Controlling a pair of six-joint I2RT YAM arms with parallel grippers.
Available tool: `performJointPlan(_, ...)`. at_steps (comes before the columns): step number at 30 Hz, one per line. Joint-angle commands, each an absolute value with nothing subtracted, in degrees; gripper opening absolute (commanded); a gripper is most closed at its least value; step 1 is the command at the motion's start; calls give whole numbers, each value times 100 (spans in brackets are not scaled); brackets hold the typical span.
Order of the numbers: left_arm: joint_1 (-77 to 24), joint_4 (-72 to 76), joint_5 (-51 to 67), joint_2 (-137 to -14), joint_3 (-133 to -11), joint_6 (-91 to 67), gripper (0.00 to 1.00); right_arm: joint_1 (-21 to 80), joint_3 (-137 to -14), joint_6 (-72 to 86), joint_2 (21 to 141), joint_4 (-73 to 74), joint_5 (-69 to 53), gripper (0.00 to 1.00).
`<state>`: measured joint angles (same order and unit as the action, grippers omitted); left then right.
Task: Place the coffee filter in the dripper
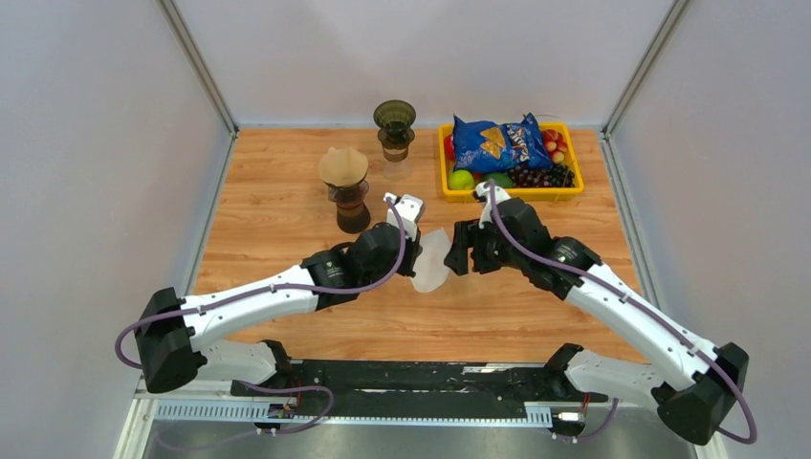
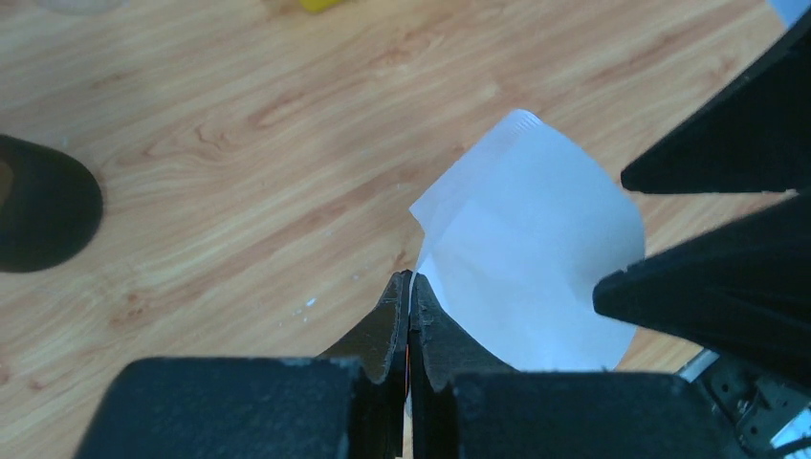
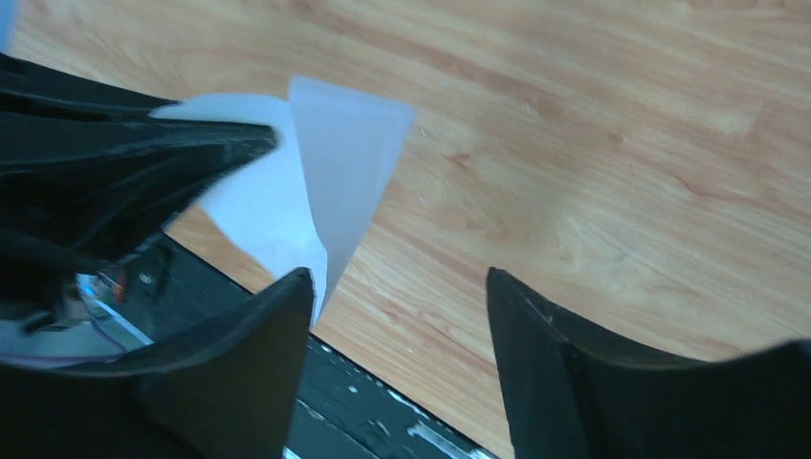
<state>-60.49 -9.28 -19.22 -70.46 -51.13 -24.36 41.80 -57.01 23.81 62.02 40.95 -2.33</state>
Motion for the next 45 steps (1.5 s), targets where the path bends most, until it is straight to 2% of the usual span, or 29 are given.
performJointPlan(1,-6007,-967,-2369,-7221,-5704,-2564,0,4148,-5683,2739,5449,3035,167,77)
performJointPlan(4,-5924,-1021,-2405,-7376,-5983,-2565,0,4143,-5433,2951,4782,2826,843,97)
performJointPlan(5,-5898,-1046,-2411,-7406,-6041,-2561,0,4148,-5332,3009,4580,2763,1029,99)
performJointPlan(15,-5247,-1097,-2585,-7978,-7226,-1807,0,4148,-4742,3072,3441,2660,2432,100)
performJointPlan(31,-3144,-950,-1471,-9969,-9810,-1430,0,4148,-4441,2994,3648,2629,2870,100)
performJointPlan(37,-2832,-1299,-1215,-11065,-11125,-1515,0,4148,-4402,2977,3713,2619,2991,100)
performJointPlan(45,-2634,-1725,-1405,-11657,-11785,-1440,0,4147,-4386,2908,3698,2615,3101,100)
